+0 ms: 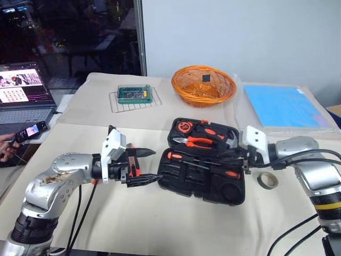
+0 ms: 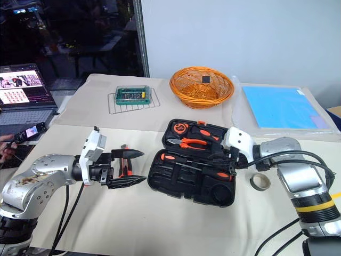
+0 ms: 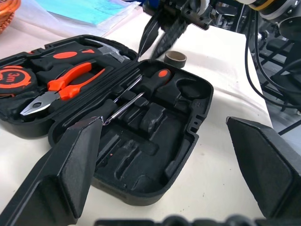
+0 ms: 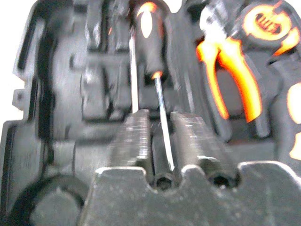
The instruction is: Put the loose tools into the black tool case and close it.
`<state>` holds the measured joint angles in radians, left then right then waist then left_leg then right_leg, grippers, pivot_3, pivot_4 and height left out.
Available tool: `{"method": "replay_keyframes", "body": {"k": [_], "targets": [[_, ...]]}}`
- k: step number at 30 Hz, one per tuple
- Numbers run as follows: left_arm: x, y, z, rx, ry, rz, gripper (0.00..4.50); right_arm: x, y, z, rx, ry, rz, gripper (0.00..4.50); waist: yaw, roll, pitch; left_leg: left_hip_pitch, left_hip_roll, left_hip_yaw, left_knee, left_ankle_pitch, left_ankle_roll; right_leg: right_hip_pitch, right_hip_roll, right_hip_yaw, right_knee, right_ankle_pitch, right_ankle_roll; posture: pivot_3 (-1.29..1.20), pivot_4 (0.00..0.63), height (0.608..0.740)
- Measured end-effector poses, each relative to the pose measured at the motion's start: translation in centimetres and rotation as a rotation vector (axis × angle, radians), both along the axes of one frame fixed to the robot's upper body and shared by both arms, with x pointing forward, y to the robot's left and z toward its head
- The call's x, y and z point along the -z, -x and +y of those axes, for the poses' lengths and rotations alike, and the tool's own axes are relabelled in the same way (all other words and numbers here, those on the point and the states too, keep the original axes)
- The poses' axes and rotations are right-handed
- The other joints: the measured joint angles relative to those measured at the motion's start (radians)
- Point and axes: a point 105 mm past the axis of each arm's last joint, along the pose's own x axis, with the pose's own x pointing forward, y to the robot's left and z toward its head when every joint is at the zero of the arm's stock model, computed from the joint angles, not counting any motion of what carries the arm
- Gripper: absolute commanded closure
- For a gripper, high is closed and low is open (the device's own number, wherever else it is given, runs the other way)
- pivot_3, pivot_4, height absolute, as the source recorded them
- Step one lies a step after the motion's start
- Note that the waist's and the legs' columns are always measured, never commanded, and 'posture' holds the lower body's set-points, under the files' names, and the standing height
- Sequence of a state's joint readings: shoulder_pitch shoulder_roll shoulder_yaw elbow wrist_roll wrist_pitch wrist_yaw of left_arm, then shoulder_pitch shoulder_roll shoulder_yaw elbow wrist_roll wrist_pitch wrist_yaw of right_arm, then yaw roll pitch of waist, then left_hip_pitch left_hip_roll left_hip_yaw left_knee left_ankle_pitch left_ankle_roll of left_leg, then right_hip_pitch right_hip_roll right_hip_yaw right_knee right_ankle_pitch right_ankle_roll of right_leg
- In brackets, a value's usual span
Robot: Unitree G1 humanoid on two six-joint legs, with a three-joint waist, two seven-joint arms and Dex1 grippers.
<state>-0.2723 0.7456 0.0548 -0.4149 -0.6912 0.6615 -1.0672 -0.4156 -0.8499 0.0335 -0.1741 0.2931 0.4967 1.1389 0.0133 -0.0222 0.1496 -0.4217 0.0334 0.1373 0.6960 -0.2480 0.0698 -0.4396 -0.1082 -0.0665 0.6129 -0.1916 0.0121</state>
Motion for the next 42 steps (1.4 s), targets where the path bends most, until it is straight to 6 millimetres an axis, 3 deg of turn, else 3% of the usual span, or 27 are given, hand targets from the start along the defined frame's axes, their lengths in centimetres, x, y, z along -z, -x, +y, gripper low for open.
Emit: {"method": "replay_keyframes", "body": {"k": [8,12,16,20,24,27,30,31,33,37,40,42], "targets": [[0.0,-0.2,0.0,-0.015,0.000,-0.003,0.00,2.6,0.6,1.1,0.230,-0.149,0.002,4.48,-0.002,0.000,0.000,0.000,0.000,0.001,0.000,0.003,-0.004,0.000,0.000,0.000,0.000,0.000,0.001,0.00,0.150,0.740],[0.2,-0.2,0.1,-0.031,0.000,0.000,0.00,5.5,1.4,0.8,0.352,-0.108,-0.006,4.48,-0.001,0.000,0.000,0.000,0.000,0.000,0.000,0.002,-0.004,0.000,0.000,0.001,0.001,-0.002,0.002,0.00,0.150,0.740],[0.5,-0.2,0.2,-0.043,0.000,0.010,0.00,6.3,2.0,1.1,0.276,0.063,-0.117,4.48,-0.002,-0.001,-0.001,0.003,0.000,0.001,0.000,-0.002,-0.003,0.002,0.000,0.001,0.000,-0.004,0.006,0.00,0.150,0.740],[0.9,-0.3,0.3,-0.069,-0.002,0.022,0.00,6.7,1.3,1.5,0.179,0.199,-0.226,4.48,-0.005,-0.003,-0.002,0.011,0.001,0.001,-0.002,-0.005,-0.008,0.004,0.000,0.001,0.000,-0.005,0.005,0.00,0.150,0.740],[1.4,-0.6,0.4,-0.124,0.010,0.034,0.00,6.5,1.0,1.4,0.152,0.205,-0.273,4.48,-0.004,-0.004,-0.002,0.013,0.001,0.001,-0.002,-0.005,-0.009,0.006,0.000,0.001,0.000,-0.004,0.005,0.00,0.150,0.740],[1.8,-0.8,1.1,-0.226,0.027,0.026,0.00,6.0,1.4,1.5,0.198,0.031,-0.244,4.48,-0.002,-0.004,-0.002,0.011,0.001,0.001,-0.002,-0.005,-0.009,0.007,-0.001,0.002,0.001,-0.004,0.004,0.00,0.150,0.740],[1.8,-1.8,2.4,-0.420,0.062,0.000,0.00,3.1,2.8,2.7,0.129,-0.248,-0.161,3.71,-0.005,0.000,0.000,0.006,0.001,0.001,-0.002,-0.002,-0.005,0.002,0.000,0.004,0.001,0.001,0.000,0.00,0.150,0.740],[2.0,-2.4,3.6,-0.548,0.046,-0.010,0.00,1.0,3.8,2.9,0.070,-0.335,-0.154,3.27,-0.004,0.000,0.000,0.006,0.002,0.000,-0.002,0.000,0.000,0.003,0.000,0.003,0.001,0.004,0.001,0.00,0.150,0.740],[2.7,-2.9,5.9,-0.721,0.000,0.013,0.00,-1.1,5.3,2.8,-0.014,-0.358,-0.161,2.63,-0.002,-0.001,0.000,0.006,0.002,-0.001,-0.003,0.000,0.000,0.004,0.001,0.001,0.000,0.003,0.001,0.00,0.150,0.740],[3.5,-2.9,9.0,-0.954,-0.039,0.065,0.00,-1.4,7.1,2.6,-0.081,-0.367,-0.085,1.27,0.003,-0.002,0.001,0.006,0.002,-0.001,-0.003,-0.003,-0.005,0.003,-0.001,0.001,0.000,-0.002,0.001,0.00,0.150,0.740],[5.1,-1.9,11.7,-1.146,-0.127,0.135,0.00,-2.1,7.8,1.8,-0.102,-0.350,-0.076,0.22,0.001,-0.003,0.002,0.006,0.001,0.000,-0.002,-0.005,-0.007,0.004,-0.003,0.002,-0.001,-0.002,0.004,0.00,0.150,0.740],[6.0,-1.5,12.3,-1.193,-0.164,0.180,0.00,-2.4,7.9,1.6,-0.100,-0.349,-0.085,0.02,0.002,-0.004,0.002,0.007,0.001,0.000,-0.002,-0.005,-0.008,0.003,-0.002,0.001,0.000,-0.002,0.004,0.00,0.150,0.740]]}}
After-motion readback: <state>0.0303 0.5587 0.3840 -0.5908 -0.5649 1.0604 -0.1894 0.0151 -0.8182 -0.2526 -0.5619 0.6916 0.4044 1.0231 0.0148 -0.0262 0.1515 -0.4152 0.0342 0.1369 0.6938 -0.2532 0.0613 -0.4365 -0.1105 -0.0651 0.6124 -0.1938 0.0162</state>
